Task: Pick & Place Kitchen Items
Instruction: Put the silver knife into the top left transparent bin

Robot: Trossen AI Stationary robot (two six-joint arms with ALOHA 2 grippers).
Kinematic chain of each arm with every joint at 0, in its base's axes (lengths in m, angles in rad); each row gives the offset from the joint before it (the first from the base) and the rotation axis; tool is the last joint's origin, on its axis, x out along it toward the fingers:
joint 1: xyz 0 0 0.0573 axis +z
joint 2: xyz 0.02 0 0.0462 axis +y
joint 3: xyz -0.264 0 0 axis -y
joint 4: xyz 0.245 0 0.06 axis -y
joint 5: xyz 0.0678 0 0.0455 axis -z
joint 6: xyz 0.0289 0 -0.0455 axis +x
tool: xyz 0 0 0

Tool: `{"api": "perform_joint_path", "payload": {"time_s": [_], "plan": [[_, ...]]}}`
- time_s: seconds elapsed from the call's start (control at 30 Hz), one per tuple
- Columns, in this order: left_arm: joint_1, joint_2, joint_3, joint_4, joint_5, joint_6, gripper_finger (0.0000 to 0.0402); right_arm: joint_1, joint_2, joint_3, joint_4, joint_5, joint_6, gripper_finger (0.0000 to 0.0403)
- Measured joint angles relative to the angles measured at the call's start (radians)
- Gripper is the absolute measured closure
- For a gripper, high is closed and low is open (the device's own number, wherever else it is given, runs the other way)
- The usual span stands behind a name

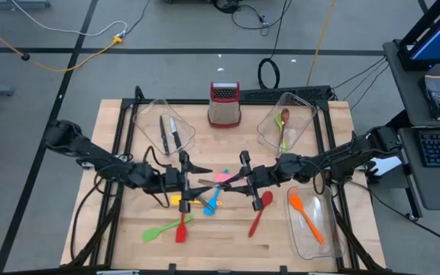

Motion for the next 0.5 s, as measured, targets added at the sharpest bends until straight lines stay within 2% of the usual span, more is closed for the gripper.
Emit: {"api": "perform_joint_path", "payload": {"time_s": [0.13, 0.5], "plan": [[0.032, 0.034, 0.0, 0.058, 0.073, -0.027, 0.0174, 0.007, 0.0, 0.0, -0.001, 0.035, -0.006, 0.0339], [0.06, 0.097, 0.022, 0.113, 0.143, -0.042, 0.0174, 0.006, 0.041, 0.0, 0.039, 0.051, -0.008, 0.034]]}}
